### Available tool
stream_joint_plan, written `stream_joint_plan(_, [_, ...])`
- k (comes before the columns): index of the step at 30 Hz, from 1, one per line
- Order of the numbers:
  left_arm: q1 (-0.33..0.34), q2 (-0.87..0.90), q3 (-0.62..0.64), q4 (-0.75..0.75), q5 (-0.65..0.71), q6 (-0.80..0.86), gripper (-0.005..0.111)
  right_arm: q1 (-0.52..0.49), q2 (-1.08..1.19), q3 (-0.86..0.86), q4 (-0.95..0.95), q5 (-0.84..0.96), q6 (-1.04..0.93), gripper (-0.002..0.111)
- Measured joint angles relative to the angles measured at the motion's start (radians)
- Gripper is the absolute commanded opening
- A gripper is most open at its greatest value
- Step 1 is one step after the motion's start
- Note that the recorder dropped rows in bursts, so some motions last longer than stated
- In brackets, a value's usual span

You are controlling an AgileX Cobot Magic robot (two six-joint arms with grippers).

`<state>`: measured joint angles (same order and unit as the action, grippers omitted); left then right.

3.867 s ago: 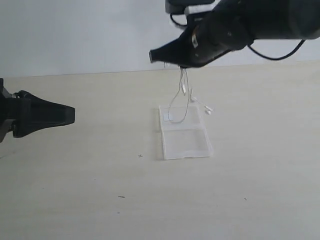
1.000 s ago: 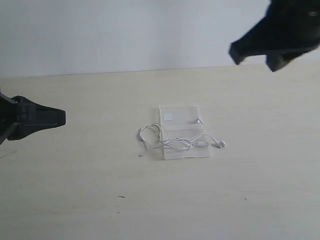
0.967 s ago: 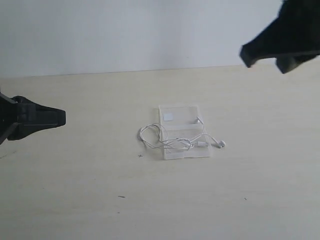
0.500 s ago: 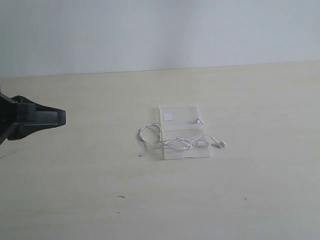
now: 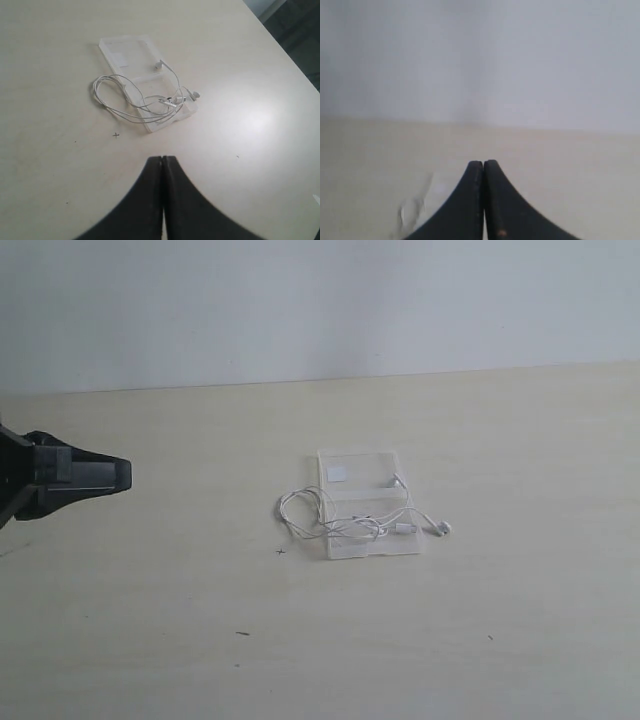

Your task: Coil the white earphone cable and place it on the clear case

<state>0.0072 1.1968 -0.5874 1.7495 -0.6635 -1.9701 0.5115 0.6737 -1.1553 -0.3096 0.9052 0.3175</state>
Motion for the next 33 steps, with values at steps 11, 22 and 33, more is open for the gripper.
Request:
stream_joint_plan(11, [0.0,0.0,0.0,0.0,0.0,0.0,0.0,-0.328,-0.447,0.688,0.165,-0.589,0.007,0.0])
stream_joint_plan(22, [0.0,0.0,0.0,0.0,0.0,0.0,0.0,-0.331,-0.48,1.01,0.173,-0.758,-0.002,0.0])
stream_joint_plan(33, [0.0,0.0,0.0,0.0,0.0,0.0,0.0,-0.331,-0.648,1.151,0.176,-0.877,-0.054,0.0])
